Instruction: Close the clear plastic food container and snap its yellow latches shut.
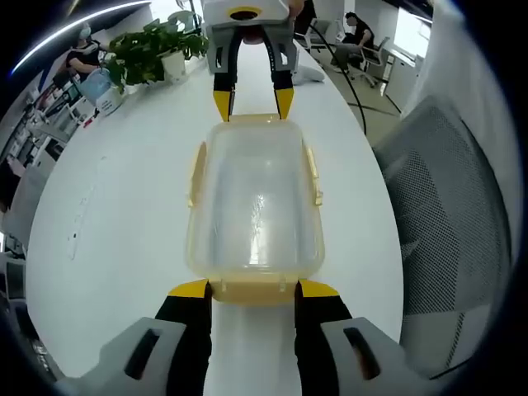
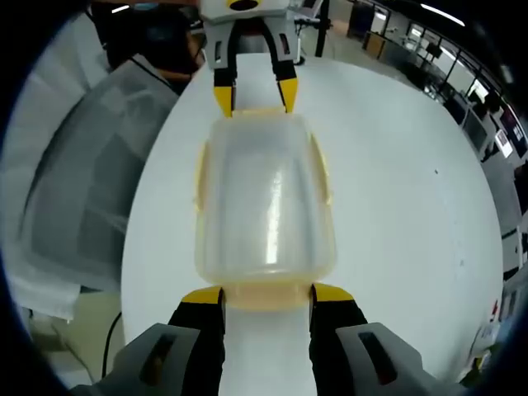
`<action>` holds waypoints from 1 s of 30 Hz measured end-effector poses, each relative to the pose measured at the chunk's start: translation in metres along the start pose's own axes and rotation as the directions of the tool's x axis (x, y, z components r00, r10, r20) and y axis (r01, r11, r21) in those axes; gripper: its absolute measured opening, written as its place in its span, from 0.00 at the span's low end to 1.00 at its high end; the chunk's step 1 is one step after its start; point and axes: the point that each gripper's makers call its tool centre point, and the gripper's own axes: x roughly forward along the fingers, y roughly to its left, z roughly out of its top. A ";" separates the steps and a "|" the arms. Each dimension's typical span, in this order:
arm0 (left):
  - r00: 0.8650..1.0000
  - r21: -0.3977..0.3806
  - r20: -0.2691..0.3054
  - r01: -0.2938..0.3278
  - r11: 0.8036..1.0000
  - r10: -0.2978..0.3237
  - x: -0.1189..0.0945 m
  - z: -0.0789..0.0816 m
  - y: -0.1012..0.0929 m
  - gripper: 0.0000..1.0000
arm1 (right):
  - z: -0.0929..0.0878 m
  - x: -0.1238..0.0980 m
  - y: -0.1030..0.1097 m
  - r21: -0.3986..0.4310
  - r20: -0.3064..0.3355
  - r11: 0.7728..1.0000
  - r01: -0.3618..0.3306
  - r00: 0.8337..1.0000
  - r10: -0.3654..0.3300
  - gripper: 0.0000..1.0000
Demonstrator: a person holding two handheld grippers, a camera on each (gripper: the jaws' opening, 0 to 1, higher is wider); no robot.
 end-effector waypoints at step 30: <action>0.999 -0.006 0.032 -0.008 1.000 0.008 -0.003 -0.008 -0.002 0.44 | -0.006 0.000 0.002 0.054 0.018 0.998 0.016 1.000 -0.017 0.50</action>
